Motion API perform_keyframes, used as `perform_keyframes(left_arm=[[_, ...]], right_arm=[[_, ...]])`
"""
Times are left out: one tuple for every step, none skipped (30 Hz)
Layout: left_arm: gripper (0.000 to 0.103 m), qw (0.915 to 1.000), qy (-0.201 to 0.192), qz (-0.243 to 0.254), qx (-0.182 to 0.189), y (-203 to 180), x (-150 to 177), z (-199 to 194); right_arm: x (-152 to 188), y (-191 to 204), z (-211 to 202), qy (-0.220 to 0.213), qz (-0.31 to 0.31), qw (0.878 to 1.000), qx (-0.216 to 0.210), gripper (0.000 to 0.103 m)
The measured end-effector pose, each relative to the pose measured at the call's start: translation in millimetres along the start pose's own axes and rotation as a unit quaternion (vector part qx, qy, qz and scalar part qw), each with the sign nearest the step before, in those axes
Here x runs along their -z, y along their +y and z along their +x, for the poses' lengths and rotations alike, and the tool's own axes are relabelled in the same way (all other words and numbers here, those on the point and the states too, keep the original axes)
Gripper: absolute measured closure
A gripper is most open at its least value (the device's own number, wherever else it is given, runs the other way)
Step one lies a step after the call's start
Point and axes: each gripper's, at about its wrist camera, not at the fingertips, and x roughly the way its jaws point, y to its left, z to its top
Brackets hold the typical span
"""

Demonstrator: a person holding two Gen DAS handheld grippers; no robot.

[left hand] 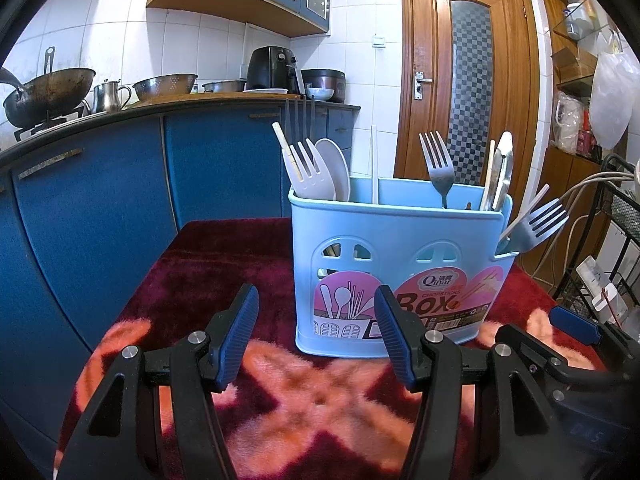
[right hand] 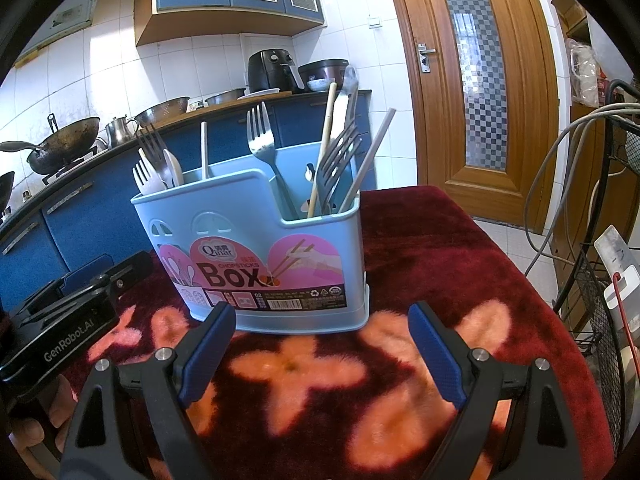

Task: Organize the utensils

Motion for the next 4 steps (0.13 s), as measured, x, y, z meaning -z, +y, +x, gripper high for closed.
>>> perform_keyframes(left_arm=[[0.041,1.0000,0.000,0.000,0.000,0.0,0.0,0.0],[0.041,1.0000,0.000,0.000,0.001,-0.3,0.4,0.2],[0.041,1.0000,0.000,0.000,0.001,-0.7,0.3,0.2],[0.041,1.0000,0.001,0.001,0.001,-0.9,0.4,0.4]], right_arm=[[0.0,0.1,0.0,0.000,0.000,1.000,0.000,0.013],[0.0,0.1,0.0,0.000,0.000,1.000,0.000,0.013],[0.1,0.2,-0.4,0.000,0.000,1.000,0.001,0.013],[0.1,0.3,-0.5,0.000,0.000,1.000,0.001,0.013]])
